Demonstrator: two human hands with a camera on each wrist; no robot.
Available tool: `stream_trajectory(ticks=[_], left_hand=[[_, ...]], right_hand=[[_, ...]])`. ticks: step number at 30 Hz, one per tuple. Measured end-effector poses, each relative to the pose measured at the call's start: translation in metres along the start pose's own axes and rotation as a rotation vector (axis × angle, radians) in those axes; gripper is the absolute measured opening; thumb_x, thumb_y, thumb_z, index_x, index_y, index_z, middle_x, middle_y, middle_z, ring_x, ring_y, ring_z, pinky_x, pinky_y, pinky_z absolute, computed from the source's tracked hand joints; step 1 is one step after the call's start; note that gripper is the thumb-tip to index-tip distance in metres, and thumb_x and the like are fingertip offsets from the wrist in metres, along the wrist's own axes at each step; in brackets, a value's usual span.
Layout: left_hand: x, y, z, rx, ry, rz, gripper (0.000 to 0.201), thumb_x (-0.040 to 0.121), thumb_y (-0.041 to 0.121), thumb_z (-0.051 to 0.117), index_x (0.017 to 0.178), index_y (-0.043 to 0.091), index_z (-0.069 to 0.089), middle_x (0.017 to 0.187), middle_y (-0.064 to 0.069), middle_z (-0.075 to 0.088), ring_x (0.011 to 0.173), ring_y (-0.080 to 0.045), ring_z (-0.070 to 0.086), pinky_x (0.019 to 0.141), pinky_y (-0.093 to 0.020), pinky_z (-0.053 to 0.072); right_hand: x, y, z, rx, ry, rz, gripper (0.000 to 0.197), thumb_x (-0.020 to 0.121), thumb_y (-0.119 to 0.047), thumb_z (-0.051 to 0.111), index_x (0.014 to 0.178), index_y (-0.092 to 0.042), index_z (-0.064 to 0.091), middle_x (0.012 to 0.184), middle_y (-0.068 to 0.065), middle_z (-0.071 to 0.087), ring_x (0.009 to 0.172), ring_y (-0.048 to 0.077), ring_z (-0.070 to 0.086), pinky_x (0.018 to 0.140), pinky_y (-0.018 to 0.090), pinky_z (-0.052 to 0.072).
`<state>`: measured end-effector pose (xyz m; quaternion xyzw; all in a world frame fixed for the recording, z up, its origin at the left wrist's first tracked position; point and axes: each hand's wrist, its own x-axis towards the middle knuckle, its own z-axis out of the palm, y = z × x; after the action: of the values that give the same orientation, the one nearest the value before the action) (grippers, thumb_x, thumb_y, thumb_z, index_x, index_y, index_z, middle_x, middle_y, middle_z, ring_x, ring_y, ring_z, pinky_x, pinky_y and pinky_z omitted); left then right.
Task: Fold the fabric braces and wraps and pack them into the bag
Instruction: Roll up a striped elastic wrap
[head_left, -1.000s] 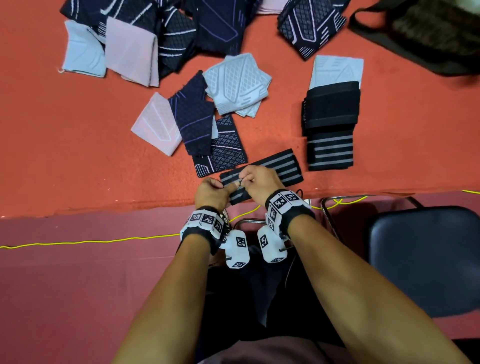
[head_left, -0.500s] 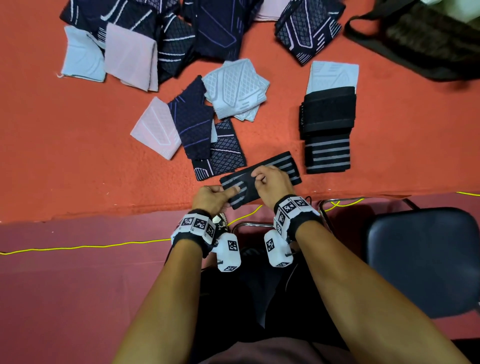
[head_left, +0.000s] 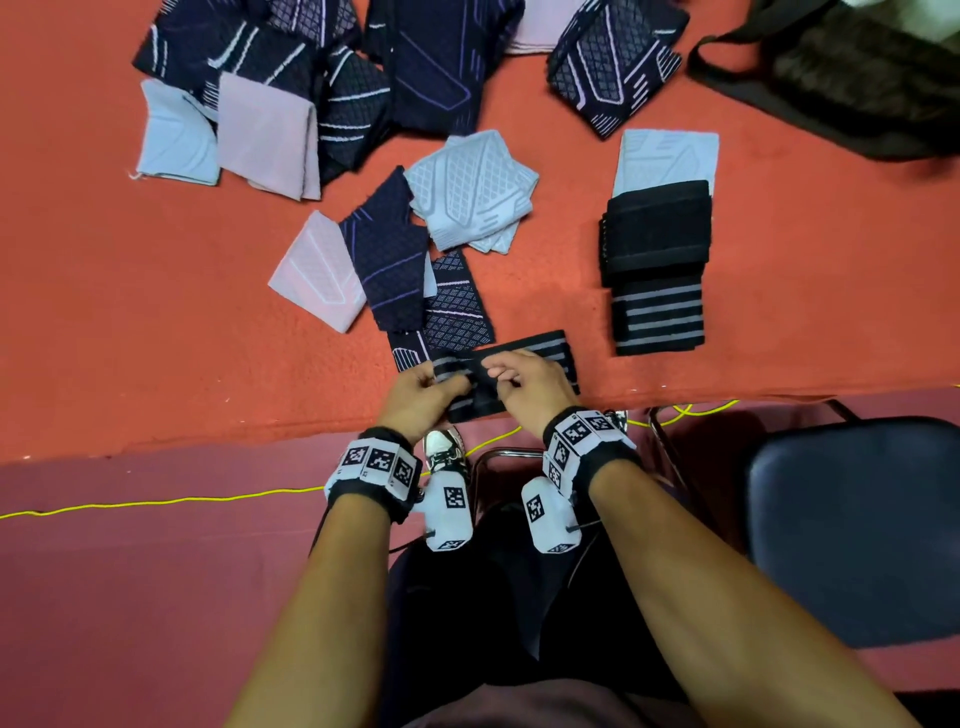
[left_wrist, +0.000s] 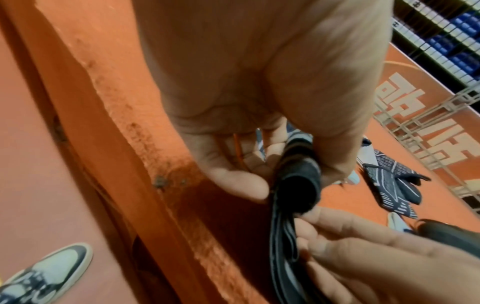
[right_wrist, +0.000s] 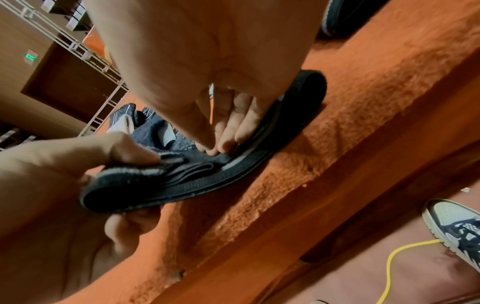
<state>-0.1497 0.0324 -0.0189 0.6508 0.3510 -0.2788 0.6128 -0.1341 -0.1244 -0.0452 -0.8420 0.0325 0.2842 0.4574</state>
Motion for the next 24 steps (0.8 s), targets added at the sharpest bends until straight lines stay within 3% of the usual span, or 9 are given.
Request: stream_trajectory(ticks=[3,5,9,11,13,16,19,24], left_hand=[[0.005,0.005,0.017,0.011,-0.017,0.025,0.008,0.091,0.008,0.067,0.086,0.014,0.064,0.07,-0.001,0.064,0.058,-0.01,0.06,0.048,-0.02,0.05],[0.009,0.012,0.029,0.026,-0.067,0.043,0.015,0.091,0.019,0.07,0.085,0.014,0.058,0.072,-0.005,0.061,0.056,-0.011,0.056,0.046,-0.02,0.049],[0.017,0.02,0.051,0.076,-0.155,0.058,0.018,0.091,0.022,0.07,0.093,0.011,0.055,0.068,-0.005,0.054,0.055,-0.011,0.053,0.045,-0.019,0.049],[0.018,0.023,0.058,0.12,-0.181,0.067,0.022,0.092,0.023,0.07,0.084,0.01,0.054,0.06,-0.001,0.053,0.05,-0.01,0.051,0.044,-0.02,0.048],[0.019,0.025,0.064,0.144,-0.195,0.068,0.03,0.093,0.023,0.069,0.072,0.014,0.049,0.056,-0.001,0.052,0.045,-0.01,0.05,0.043,-0.02,0.047],[0.02,0.025,0.068,0.2,-0.216,0.071,0.029,0.096,0.019,0.063,0.071,0.014,0.051,0.059,-0.001,0.055,0.045,-0.009,0.051,0.045,-0.021,0.046],[0.022,0.023,0.067,0.26,-0.241,0.076,0.024,0.099,0.014,0.058,0.075,0.015,0.053,0.062,-0.001,0.059,0.047,-0.009,0.054,0.048,-0.023,0.046],[0.025,0.021,0.066,0.245,-0.269,0.08,0.022,0.099,0.01,0.059,0.077,0.013,0.054,0.06,-0.001,0.062,0.044,-0.007,0.056,0.046,-0.019,0.043]], right_hand=[[0.002,0.004,-0.011,0.0,-0.021,0.067,0.039,0.085,0.0,0.053,0.11,-0.021,0.075,0.101,-0.005,0.072,0.094,0.009,0.065,0.09,0.02,0.048],[0.004,0.006,-0.019,0.026,-0.036,0.119,0.039,0.087,-0.003,0.05,0.108,-0.025,0.075,0.098,-0.009,0.073,0.095,0.01,0.065,0.088,0.022,0.048],[0.005,0.016,-0.03,0.189,0.029,0.206,0.034,0.086,-0.015,0.046,0.095,-0.031,0.074,0.097,-0.002,0.074,0.099,0.024,0.068,0.096,0.042,0.052],[0.004,0.02,-0.035,0.303,0.101,0.259,0.028,0.085,-0.027,0.046,0.079,-0.038,0.071,0.088,-0.004,0.072,0.095,0.026,0.069,0.094,0.049,0.053],[0.003,0.022,-0.041,0.361,0.133,0.28,0.026,0.091,-0.03,0.049,0.078,-0.032,0.071,0.085,-0.001,0.07,0.09,0.023,0.065,0.094,0.049,0.051],[-0.001,0.02,-0.053,0.354,0.123,0.291,0.035,0.103,-0.032,0.047,0.09,-0.009,0.071,0.088,0.009,0.069,0.084,0.02,0.06,0.089,0.041,0.049],[-0.003,0.018,-0.053,0.295,0.052,0.296,0.043,0.102,-0.045,0.048,0.093,-0.01,0.071,0.084,0.002,0.068,0.076,0.015,0.06,0.072,0.026,0.045],[0.001,0.03,-0.046,0.231,0.163,0.265,0.027,0.093,-0.036,0.065,0.078,-0.013,0.062,0.074,0.001,0.064,0.07,0.018,0.06,0.073,0.038,0.049]])
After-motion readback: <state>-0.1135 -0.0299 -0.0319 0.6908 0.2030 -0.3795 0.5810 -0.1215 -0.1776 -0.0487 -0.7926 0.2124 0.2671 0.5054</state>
